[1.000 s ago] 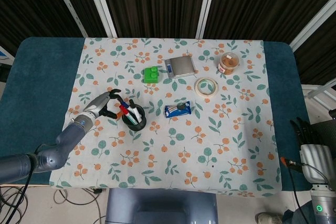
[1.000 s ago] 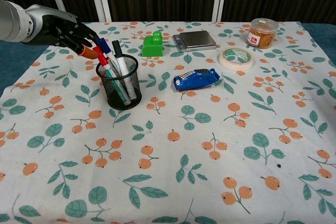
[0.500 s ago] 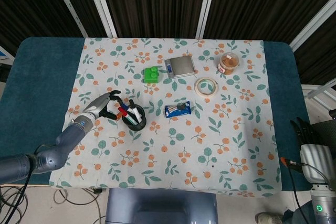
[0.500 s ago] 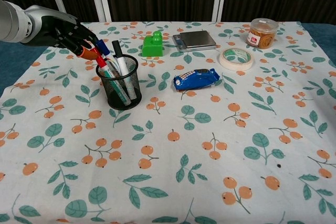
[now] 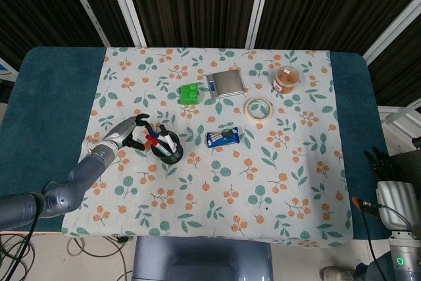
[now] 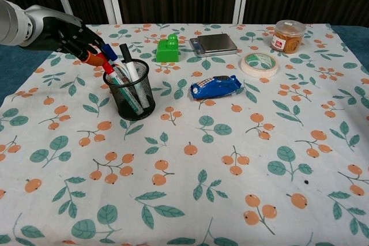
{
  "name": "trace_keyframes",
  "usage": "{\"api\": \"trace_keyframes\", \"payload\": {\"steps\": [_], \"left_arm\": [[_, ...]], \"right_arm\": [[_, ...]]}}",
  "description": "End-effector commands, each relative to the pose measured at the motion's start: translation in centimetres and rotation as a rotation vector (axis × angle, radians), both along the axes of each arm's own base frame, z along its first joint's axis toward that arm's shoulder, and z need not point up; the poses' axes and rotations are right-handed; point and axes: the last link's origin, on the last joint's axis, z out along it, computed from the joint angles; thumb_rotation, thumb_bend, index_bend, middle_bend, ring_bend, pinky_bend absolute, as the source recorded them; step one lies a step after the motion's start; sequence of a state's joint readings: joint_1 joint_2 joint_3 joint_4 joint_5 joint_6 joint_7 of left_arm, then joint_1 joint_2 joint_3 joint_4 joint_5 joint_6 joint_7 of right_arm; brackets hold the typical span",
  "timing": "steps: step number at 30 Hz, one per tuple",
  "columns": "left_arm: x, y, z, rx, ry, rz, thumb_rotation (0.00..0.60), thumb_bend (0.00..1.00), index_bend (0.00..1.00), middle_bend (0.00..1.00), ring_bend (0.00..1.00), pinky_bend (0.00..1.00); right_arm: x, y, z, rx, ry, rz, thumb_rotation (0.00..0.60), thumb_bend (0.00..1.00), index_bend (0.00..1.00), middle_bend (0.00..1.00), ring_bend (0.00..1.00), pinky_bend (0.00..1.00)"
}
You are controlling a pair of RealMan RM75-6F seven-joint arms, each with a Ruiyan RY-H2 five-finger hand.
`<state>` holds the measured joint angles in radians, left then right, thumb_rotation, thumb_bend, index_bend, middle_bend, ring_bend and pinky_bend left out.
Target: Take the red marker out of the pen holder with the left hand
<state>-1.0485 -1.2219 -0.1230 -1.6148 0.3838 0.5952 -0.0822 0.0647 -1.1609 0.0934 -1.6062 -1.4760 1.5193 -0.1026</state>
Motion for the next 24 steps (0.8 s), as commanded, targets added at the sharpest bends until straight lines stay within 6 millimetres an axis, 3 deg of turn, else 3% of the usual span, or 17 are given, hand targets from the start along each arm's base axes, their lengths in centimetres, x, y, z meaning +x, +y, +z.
{"api": "trace_keyframes", "payload": {"steps": [1, 8, 17, 24], "left_arm": [[0.3, -0.2, 0.2, -0.01, -0.011, 0.001, 0.6, 0.42, 0.54, 0.05, 0.0, 0.0], [1.5, -0.8, 1.8, -0.007, -0.027, -0.021, 0.6, 0.43, 0.55, 0.05, 0.0, 0.0], [3.0, -2.2, 6.7, 0.052, -0.058, -0.058, 0.6, 0.43, 0.55, 0.05, 0.0, 0.0], [2.3, -3.4, 10.7, 0.073, -0.068, -0.073, 0.6, 0.43, 0.55, 0.05, 0.0, 0.0]], "right_arm": [[0.0, 0.0, 0.0, 0.0, 0.0, 0.0, 0.6, 0.16, 0.07, 0.0, 0.07, 0.17], [0.0, 0.0, 0.0, -0.001, 0.0, -0.002, 0.6, 0.16, 0.07, 0.0, 0.07, 0.17], [0.0, 0.0, 0.0, -0.002, 0.001, -0.006, 0.6, 0.16, 0.07, 0.0, 0.07, 0.17], [0.0, 0.0, 0.0, -0.005, 0.002, -0.008, 0.6, 0.16, 0.07, 0.0, 0.07, 0.17]]}}
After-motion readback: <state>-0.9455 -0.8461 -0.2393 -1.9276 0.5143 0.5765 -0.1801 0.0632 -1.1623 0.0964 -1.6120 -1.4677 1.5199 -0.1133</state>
